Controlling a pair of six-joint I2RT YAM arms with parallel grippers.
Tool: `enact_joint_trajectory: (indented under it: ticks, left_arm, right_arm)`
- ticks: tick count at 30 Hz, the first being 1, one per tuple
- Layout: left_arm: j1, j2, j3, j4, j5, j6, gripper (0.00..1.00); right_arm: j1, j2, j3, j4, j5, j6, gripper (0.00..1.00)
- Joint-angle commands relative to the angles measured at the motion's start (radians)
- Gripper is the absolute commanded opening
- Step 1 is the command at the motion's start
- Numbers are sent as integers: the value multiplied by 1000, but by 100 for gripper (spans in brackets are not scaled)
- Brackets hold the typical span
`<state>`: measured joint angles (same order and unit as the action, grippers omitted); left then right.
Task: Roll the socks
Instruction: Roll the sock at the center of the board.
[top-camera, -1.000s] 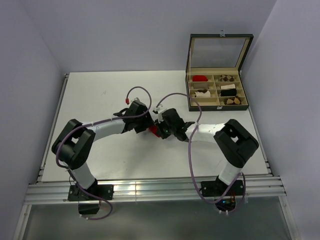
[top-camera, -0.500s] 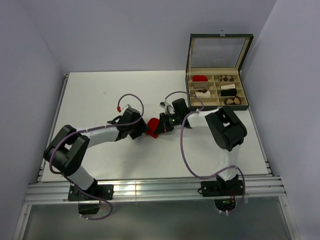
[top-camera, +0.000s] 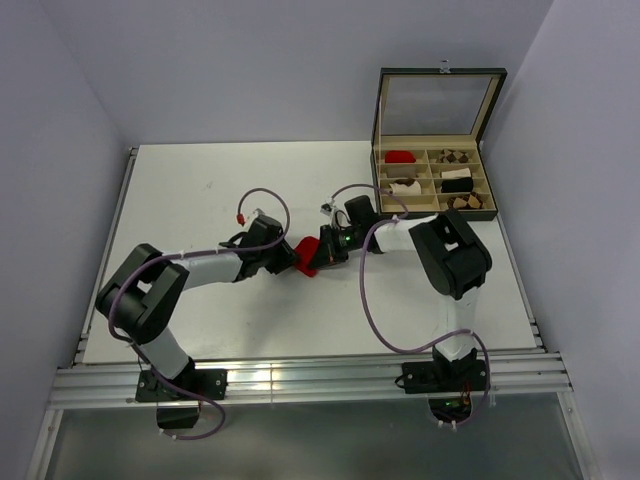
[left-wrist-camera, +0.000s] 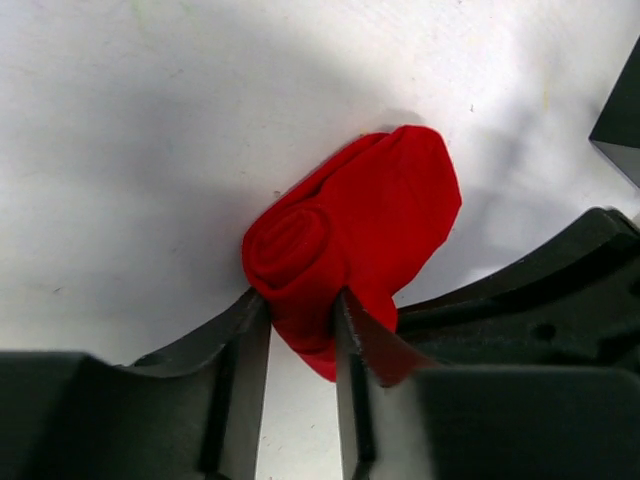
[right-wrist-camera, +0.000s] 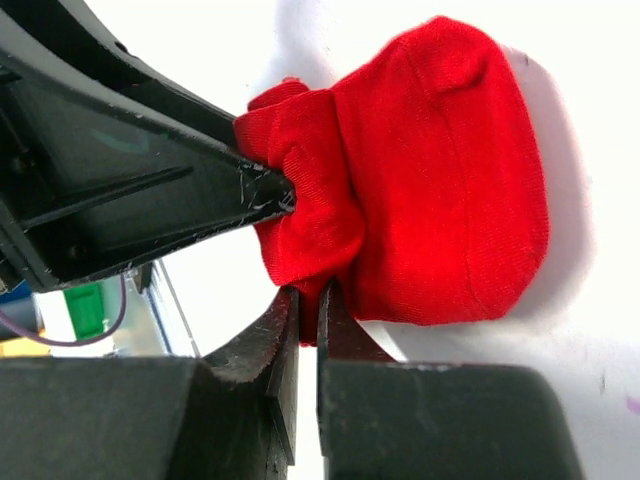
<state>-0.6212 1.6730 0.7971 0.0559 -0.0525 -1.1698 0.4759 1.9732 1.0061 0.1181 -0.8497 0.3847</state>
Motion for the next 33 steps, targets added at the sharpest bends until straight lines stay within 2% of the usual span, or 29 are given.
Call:
enact_joint_trajectory:
  ticks: [1, 3, 4, 7, 9, 16, 23, 33]
  left_arm:
    - [0, 63, 8, -82, -10, 27, 31]
    - [0, 80, 25, -93, -6, 61, 29]
    - [0, 97, 45, -105, 3, 73, 29]
    - [0, 125, 89, -134, 20, 125, 29]
    - [-2, 136, 112, -146, 28, 156, 29]
    - [-2, 134, 146, -179, 43, 200, 29]
    - [-8, 139, 159, -183, 71, 213, 29]
    - [-9, 146, 166, -179, 88, 210, 29]
  right_arm:
    - [18, -78, -47, -121, 136, -58, 17]
    - [49, -163, -63, -121, 245, -87, 29]
    - [62, -193, -76, -121, 291, -119, 38]
    - [139, -305, -104, -91, 547, -174, 48]
    - [208, -368, -138, -71, 733, -197, 50]
    - [380, -410, -166, -9, 1061, -309, 54]
    - [472, -335, -159, 72, 1230, -374, 56]
    - [503, -244, -155, 160, 1223, -449, 55]
